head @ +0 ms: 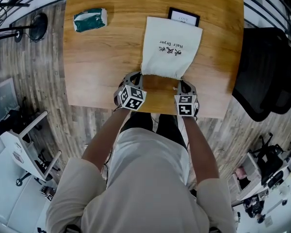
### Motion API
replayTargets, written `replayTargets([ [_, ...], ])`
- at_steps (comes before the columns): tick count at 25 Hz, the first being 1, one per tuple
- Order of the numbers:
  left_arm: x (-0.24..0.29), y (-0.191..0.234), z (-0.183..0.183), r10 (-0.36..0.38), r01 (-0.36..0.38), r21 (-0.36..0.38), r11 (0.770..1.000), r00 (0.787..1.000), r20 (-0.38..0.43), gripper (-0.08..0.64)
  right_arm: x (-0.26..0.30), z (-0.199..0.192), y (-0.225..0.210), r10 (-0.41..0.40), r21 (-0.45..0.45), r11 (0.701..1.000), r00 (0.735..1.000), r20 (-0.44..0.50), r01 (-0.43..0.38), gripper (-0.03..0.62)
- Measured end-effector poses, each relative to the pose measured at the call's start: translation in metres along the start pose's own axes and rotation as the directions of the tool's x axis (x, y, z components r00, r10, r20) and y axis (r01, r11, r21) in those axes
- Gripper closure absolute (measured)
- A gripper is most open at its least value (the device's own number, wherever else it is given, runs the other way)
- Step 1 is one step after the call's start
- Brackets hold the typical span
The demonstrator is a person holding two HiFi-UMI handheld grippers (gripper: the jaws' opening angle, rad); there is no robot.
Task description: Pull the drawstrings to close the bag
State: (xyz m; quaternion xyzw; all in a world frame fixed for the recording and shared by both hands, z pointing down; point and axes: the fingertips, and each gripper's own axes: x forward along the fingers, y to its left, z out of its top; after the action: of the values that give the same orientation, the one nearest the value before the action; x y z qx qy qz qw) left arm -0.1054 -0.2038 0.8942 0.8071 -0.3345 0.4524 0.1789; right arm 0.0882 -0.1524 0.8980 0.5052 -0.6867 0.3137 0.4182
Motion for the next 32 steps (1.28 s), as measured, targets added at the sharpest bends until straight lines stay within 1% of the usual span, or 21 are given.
replayTargets([
  [3, -0.012, 0.006, 0.013, 0.025, -0.026, 0.041, 0.999, 0.999, 0.027, 0.566, -0.011, 0.009, -0.001, 0.000, -0.043, 0.999, 1.000, 0.019, 0.001, 0.588],
  [6, -0.026, 0.011, 0.031, 0.044, -0.049, 0.075, 0.996, 0.997, 0.068, 0.566, -0.025, 0.024, -0.006, -0.003, -0.061, 0.998, 0.999, 0.054, 0.006, 0.588],
  [8, -0.038, 0.014, 0.043, 0.050, -0.058, 0.084, 0.995, 0.994, 0.098, 0.566, -0.036, 0.036, -0.010, -0.002, -0.065, 0.998, 0.996, 0.088, 0.008, 0.588],
  [12, -0.064, 0.018, 0.065, 0.051, -0.063, 0.074, 0.995, 0.988, 0.146, 0.566, -0.064, 0.060, -0.020, -0.004, -0.068, 0.998, 0.990, 0.142, 0.014, 0.589],
  [15, -0.078, 0.023, 0.085, 0.071, -0.086, 0.073, 0.994, 0.980, 0.185, 0.566, -0.082, 0.085, -0.027, -0.001, -0.072, 0.997, 0.980, 0.201, 0.016, 0.589],
  [19, -0.103, 0.028, 0.109, 0.090, -0.108, 0.072, 0.992, 0.971, 0.221, 0.566, -0.108, 0.111, -0.035, 0.001, -0.110, 0.994, 0.967, 0.254, 0.028, 0.589],
  [23, -0.129, 0.031, 0.133, 0.078, -0.092, 0.043, 0.995, 0.963, 0.258, 0.566, -0.132, 0.136, -0.043, 0.005, -0.141, 0.989, 0.955, 0.298, 0.038, 0.589],
  [26, -0.148, 0.033, 0.155, 0.077, -0.087, 0.021, 0.996, 0.951, 0.298, 0.566, -0.148, 0.151, -0.050, 0.006, -0.157, 0.986, 0.943, 0.334, 0.050, 0.589],
  [32, -0.180, 0.039, 0.196, 0.114, -0.133, 0.028, 0.991, 0.925, 0.362, 0.566, -0.182, 0.177, -0.060, -0.015, -0.197, 0.975, 0.920, 0.391, 0.099, 0.589],
])
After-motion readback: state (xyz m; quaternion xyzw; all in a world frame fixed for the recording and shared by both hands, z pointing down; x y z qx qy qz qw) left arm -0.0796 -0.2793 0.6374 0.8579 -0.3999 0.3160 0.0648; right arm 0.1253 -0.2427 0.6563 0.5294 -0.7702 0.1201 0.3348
